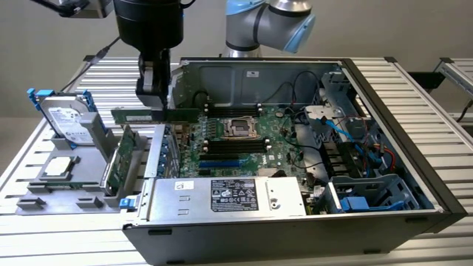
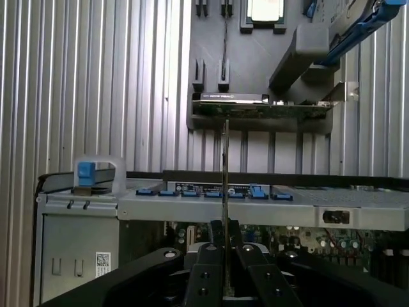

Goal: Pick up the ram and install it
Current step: 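Pick up the ram and move it above insertion slot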

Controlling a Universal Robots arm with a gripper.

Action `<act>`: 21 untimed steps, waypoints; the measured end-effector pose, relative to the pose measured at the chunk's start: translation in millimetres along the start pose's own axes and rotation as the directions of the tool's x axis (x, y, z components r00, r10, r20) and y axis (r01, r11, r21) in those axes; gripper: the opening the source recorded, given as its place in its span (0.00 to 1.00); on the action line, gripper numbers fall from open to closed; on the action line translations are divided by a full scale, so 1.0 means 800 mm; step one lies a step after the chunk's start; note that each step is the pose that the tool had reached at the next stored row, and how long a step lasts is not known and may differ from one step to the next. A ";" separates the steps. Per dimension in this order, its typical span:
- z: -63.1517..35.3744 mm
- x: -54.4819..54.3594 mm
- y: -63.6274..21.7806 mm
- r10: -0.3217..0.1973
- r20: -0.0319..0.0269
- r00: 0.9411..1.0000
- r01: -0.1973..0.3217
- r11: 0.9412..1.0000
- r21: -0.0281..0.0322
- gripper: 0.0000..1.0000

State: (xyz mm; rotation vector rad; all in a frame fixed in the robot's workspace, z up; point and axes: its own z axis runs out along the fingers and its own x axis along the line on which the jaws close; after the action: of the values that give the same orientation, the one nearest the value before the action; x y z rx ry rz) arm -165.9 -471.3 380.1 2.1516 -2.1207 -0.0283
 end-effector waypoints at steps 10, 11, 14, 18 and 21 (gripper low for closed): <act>-0.004 -0.016 -0.024 -0.004 0.037 0.999 0.004 1.000 0.001 0.14; -0.004 -0.018 -0.027 -0.004 0.039 0.999 0.004 1.000 0.001 0.14; -0.005 -0.023 -0.036 -0.004 0.044 0.999 0.004 1.000 0.001 0.14; -0.007 -0.031 -0.048 -0.005 0.050 0.999 0.005 1.000 0.001 0.14; -0.008 -0.036 -0.060 -0.005 0.054 0.999 0.005 1.000 0.001 0.14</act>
State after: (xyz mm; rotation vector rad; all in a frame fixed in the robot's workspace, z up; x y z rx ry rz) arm -118.3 -441.8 379.6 2.1809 -2.1441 -0.0864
